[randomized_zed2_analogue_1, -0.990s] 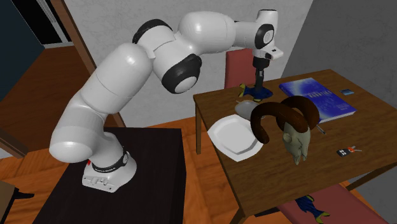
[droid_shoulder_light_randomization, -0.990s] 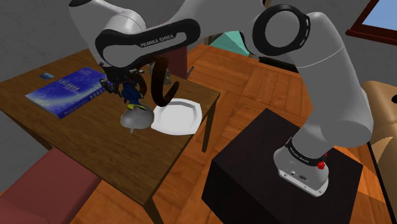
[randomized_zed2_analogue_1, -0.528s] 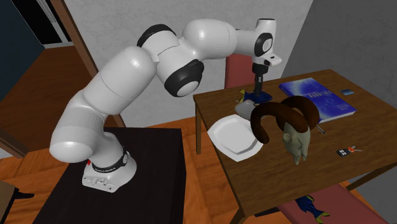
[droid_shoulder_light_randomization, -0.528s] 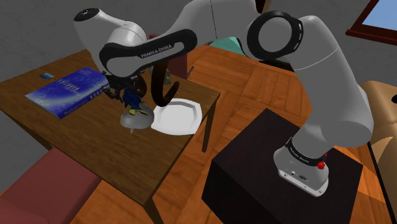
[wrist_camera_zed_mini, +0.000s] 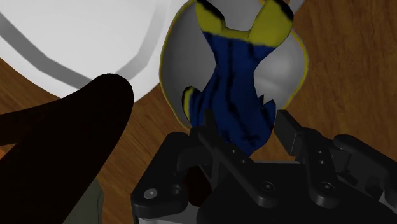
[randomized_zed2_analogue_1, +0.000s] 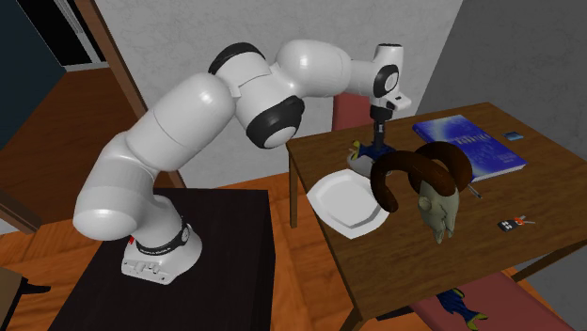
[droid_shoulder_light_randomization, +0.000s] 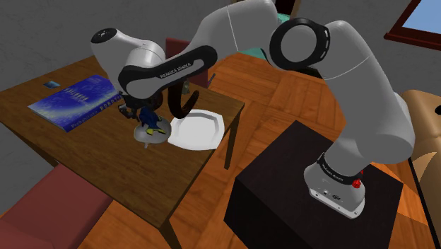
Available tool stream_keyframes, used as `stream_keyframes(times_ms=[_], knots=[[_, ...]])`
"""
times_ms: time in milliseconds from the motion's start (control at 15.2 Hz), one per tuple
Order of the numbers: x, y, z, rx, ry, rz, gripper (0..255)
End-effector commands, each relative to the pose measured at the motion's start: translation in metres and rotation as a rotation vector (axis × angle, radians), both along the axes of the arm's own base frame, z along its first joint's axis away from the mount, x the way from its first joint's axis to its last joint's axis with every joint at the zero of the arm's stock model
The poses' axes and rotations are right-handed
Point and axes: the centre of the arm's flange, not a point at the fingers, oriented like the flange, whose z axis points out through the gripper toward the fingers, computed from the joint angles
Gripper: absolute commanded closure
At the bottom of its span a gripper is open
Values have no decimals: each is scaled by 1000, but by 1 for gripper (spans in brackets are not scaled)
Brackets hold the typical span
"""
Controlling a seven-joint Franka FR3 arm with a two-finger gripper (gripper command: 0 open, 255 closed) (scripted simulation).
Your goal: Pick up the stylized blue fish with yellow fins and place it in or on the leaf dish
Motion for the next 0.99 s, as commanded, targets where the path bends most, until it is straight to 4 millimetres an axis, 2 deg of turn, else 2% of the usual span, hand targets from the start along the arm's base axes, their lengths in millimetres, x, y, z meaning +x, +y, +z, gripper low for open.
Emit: stream_keyframes(times_ms=[0,132,660,726,924], knots=[[0,0,-10,0,-1,0,255],[0,0,-23,0,-1,0,255],[0,0,-23,0,-1,0,255],[0,0,-23,0,-1,0,0],[0,0,-23,0,-1,0,0]])
